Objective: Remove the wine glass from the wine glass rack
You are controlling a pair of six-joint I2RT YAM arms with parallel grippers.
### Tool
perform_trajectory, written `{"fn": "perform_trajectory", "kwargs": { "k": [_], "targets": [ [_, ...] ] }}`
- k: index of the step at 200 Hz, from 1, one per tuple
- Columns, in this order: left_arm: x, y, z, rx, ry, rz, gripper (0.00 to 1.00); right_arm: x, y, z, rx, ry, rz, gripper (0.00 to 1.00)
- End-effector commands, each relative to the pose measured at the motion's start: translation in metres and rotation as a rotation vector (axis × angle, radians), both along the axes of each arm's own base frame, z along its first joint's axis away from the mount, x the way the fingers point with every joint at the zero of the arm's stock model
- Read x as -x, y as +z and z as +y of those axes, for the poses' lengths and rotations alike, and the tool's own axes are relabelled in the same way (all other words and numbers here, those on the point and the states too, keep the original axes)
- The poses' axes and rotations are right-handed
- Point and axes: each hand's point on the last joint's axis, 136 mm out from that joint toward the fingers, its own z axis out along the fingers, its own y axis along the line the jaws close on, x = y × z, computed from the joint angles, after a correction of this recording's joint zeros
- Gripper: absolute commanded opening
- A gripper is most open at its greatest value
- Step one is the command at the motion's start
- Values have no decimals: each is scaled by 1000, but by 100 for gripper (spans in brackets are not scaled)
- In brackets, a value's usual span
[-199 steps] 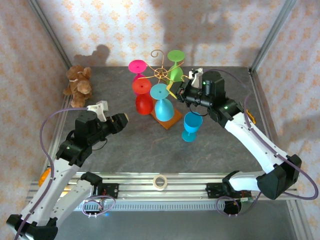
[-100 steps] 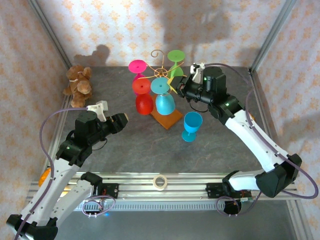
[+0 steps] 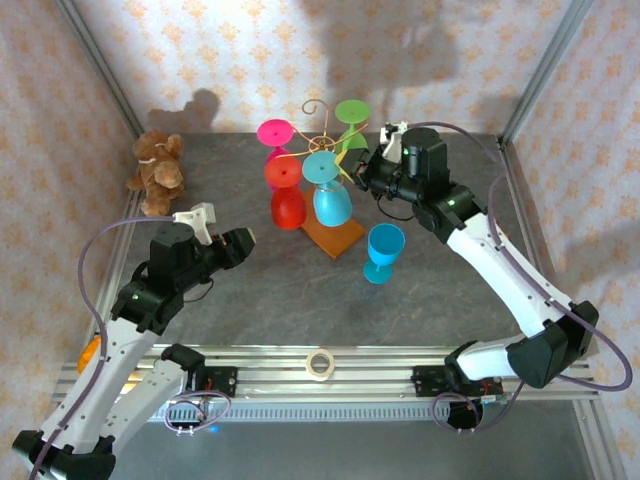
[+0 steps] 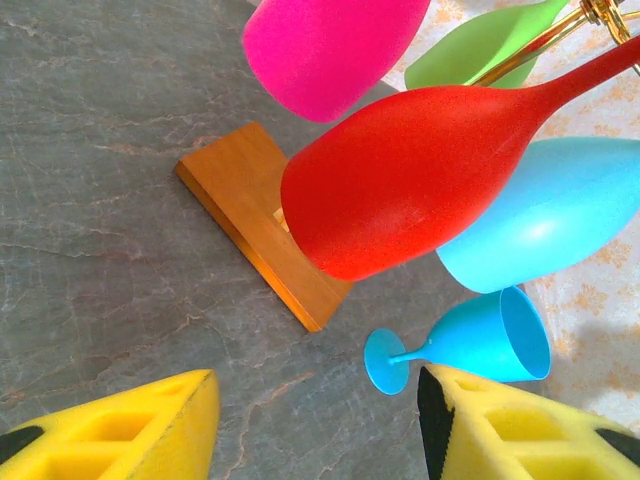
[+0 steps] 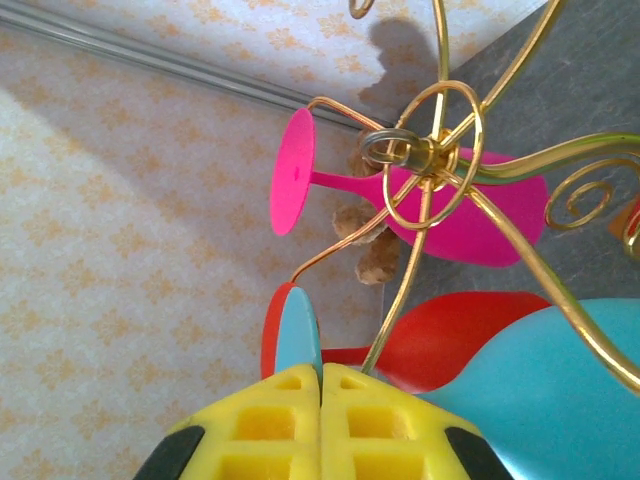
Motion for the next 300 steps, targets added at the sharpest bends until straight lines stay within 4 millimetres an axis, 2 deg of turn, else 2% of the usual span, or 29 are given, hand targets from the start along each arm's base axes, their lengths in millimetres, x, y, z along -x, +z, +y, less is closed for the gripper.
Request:
{"fn": "perform_trajectory", "kwargs": {
  "k": [1,81,203,226,228,233,257,300],
  "targets": [
    [2,12,5,-19,13,-35,55,-4,23,-4,-15,-28,-63,0],
    [2,12,5,-22,14,-35,55,-5,26,-18,11,-97,-84,0],
    [6,13,7,-17,17,-42,55,17,36,-50,25,-189,-112,0],
    [7,14,7,-17,16,-43,55,17,29,-51,47,-195,-94,0],
    [7,13,7,-18,17,-42,55,22,36,-55,36,-196,-109,0],
    [7,13,7,-17,16,-42,55,25,37,-56,35,-195,-114,0],
    [9,13,8,-17,18,-39,55,34,36,-57,54,-167,-128,0],
    [13,6,11,-31,28,0,55,62,29,-55,124,-41,-151,0]
  ]
}}
